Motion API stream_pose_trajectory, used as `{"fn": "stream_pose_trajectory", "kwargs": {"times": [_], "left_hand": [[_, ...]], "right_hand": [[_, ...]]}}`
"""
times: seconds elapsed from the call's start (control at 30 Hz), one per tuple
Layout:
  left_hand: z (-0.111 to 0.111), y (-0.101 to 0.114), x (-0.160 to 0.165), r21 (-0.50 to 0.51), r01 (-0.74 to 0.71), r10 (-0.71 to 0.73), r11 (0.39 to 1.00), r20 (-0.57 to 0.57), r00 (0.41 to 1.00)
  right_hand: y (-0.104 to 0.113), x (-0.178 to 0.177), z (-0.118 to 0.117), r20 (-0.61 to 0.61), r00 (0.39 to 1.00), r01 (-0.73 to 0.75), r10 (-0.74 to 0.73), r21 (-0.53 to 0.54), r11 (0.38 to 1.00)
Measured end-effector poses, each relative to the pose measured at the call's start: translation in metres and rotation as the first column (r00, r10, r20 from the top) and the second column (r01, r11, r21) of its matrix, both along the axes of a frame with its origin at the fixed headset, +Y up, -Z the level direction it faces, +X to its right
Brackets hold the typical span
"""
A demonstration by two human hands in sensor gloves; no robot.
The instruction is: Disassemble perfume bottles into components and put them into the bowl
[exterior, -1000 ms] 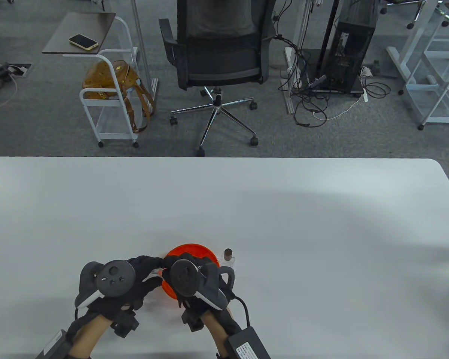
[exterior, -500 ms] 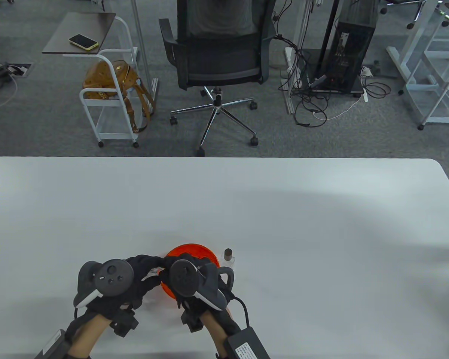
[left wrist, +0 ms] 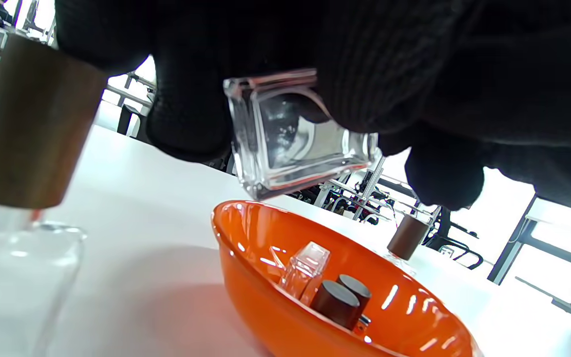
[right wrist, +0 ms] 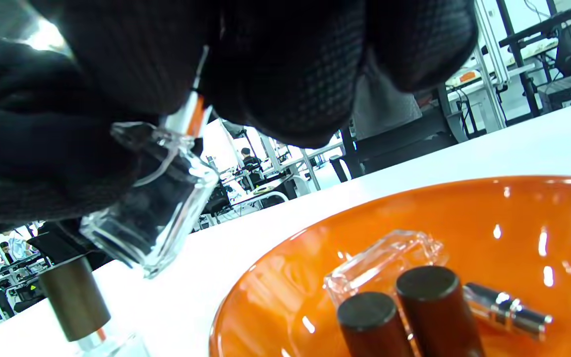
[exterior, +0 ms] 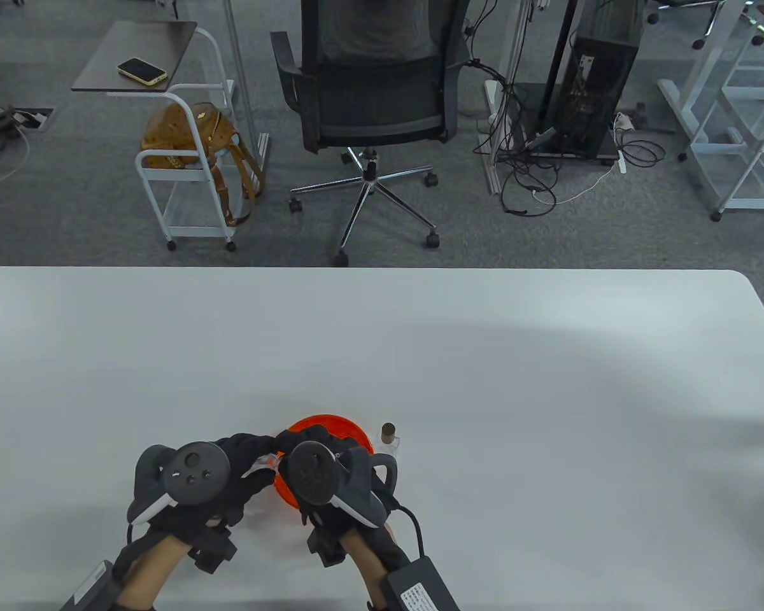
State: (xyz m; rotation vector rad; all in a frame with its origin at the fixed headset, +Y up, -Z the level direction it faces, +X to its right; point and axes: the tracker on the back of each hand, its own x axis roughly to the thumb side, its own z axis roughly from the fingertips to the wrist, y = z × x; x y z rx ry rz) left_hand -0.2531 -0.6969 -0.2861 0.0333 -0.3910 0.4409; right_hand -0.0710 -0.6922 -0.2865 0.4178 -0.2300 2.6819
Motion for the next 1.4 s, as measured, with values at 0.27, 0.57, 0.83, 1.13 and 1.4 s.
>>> {"fn": "stream_pose_trajectory", "kwargs": {"times": [0.27,0.57,0.83,1.13,1.4], "left_hand": [[0.0004,0.0005,0.0021,0.007,0.016,-0.016,1.0,0.001,1.0],[0.0002,0.0012,0.0005,0.006,0.001,-0.001,1.0,-0.006,1.0],[0.0005,0.0005,0.0028,0.01,0.013,-0.013,1.0,-0.001,1.0],[0.0007,0.0009,0.0031,0.004,0.008,-0.008,1.0,0.0,1.0],[0.0007,0.001,0.0012,-0.002,0.012,-0.012,1.0,-0.011,1.0]], "right_hand": [[-0.0007,-0.0006,-0.0001,-0.004,1.0,-0.007,0.007,-0.007,1.0],[0.0006,-0.001,0.0005,-0.008,1.0,-0.005,0.005,-0.005,1.0],[-0.0006,0.0003,-0.0011,-0.015,1.0,0.007,-0.007,-0.035,0.999],[0.0018,0.0021,-0.0014,-0.004,1.0,0.009,-0.009,-0.033,0.999],[0.002,0.0007,0.0001,-0.019,1.0,-0.016,0.015,-0.024,1.0]]}}
